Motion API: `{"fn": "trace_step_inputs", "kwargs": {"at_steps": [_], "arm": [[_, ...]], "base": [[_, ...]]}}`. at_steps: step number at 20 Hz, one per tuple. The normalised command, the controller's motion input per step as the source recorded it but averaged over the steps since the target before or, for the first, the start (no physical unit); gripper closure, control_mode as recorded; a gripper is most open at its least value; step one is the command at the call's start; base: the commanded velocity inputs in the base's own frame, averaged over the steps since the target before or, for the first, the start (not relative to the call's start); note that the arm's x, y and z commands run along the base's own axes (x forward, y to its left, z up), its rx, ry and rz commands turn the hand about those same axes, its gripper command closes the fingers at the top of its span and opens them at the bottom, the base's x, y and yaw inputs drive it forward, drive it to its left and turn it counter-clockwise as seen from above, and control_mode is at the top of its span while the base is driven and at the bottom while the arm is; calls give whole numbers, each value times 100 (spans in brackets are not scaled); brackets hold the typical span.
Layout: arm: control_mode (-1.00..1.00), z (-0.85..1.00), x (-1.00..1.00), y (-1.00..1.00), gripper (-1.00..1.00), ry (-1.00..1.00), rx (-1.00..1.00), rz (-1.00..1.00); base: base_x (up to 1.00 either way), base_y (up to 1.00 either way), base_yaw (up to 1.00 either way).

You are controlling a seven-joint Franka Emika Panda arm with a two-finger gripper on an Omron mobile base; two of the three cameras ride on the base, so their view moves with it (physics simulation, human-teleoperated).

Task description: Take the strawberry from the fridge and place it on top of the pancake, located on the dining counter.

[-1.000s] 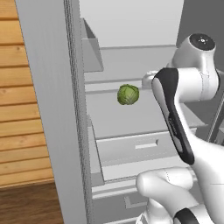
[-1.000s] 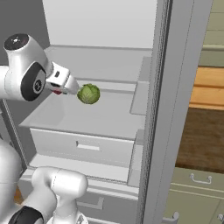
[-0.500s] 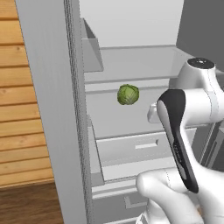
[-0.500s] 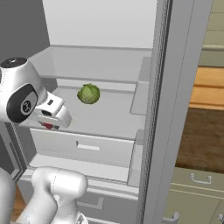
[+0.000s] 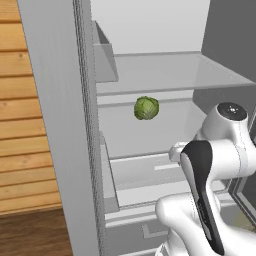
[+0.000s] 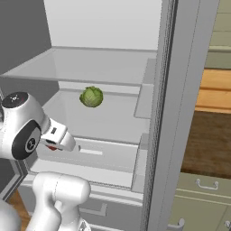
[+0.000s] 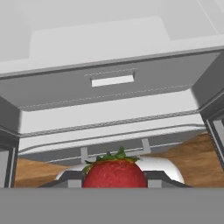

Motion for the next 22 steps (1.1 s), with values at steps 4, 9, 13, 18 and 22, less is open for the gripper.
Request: {"fn": "trace_step_inputs", "kwargs": {"at_steps": [4, 9, 13, 18, 22], "arm": [[-100, 0, 0, 0, 100, -1, 0, 0], [-100, 0, 0, 0, 100, -2, 0, 0], [100, -2, 0, 0, 100, 0, 0, 0], [100, 0, 0, 0, 100, 0, 0, 0], [100, 0, 0, 0, 100, 0, 0, 0]], "base": [[0, 0, 0], [0, 0, 0], [-6, 0, 6], [-47, 0, 27], [-81, 0, 43]]}}
